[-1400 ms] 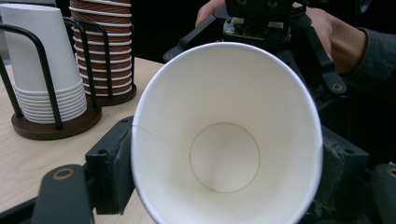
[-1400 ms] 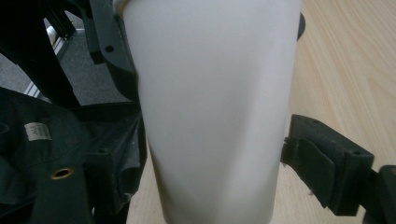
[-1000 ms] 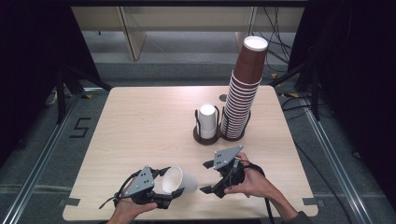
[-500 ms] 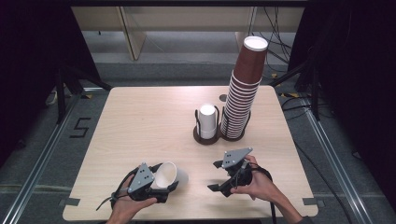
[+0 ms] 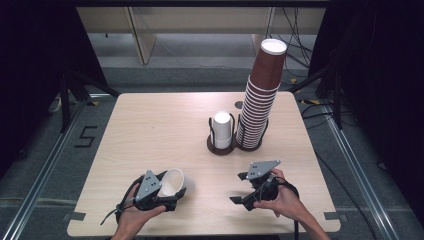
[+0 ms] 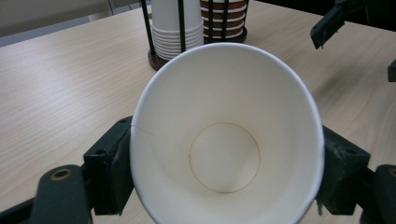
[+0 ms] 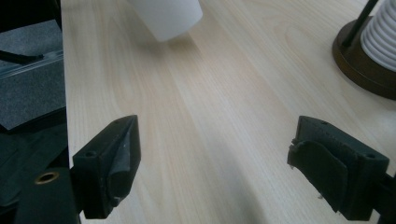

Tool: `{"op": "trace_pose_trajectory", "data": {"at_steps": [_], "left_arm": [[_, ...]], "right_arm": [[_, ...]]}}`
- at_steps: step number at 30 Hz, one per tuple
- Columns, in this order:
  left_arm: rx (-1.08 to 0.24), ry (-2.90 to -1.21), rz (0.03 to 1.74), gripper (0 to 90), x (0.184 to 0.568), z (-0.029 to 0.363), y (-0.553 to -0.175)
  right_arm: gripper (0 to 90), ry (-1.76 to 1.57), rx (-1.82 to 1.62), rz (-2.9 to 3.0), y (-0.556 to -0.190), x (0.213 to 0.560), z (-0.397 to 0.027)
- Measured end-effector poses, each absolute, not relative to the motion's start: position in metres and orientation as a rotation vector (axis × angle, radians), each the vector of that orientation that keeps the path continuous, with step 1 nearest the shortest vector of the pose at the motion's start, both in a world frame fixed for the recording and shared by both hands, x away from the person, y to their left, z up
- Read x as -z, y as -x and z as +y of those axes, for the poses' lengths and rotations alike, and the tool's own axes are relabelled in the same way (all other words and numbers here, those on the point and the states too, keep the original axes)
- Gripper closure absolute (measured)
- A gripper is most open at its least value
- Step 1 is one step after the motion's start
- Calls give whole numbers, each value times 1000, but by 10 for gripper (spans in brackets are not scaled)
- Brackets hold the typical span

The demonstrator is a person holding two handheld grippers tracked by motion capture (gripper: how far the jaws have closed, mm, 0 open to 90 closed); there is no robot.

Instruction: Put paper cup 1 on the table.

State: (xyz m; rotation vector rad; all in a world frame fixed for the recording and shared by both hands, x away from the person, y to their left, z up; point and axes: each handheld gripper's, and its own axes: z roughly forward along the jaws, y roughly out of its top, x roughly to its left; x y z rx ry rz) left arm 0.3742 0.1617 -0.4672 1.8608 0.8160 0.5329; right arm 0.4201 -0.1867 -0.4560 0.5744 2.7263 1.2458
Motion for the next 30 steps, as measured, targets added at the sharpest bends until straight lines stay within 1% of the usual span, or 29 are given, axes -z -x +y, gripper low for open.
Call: {"op": "trace_pose_trajectory", "data": {"at_steps": [7,14,19,22,30], "left_arm": [[-536,-1849,862,210,460,167,-388],[-560,-1886,865,210,450,163,-416],[-606,-1914,861,210,438,159,-437],[-604,-1930,874,210,434,157,-449],[-621,-2091,919,210,431,160,-490]], "right_arm": [[166,-587,-1225,2715,-418,456,-194],[164,-604,-1229,2710,-418,458,-199],[164,-613,-1224,2705,-418,458,-201],[165,-604,-1220,2712,-419,458,-202],[168,-625,-1222,2712,-419,459,-204]]}}
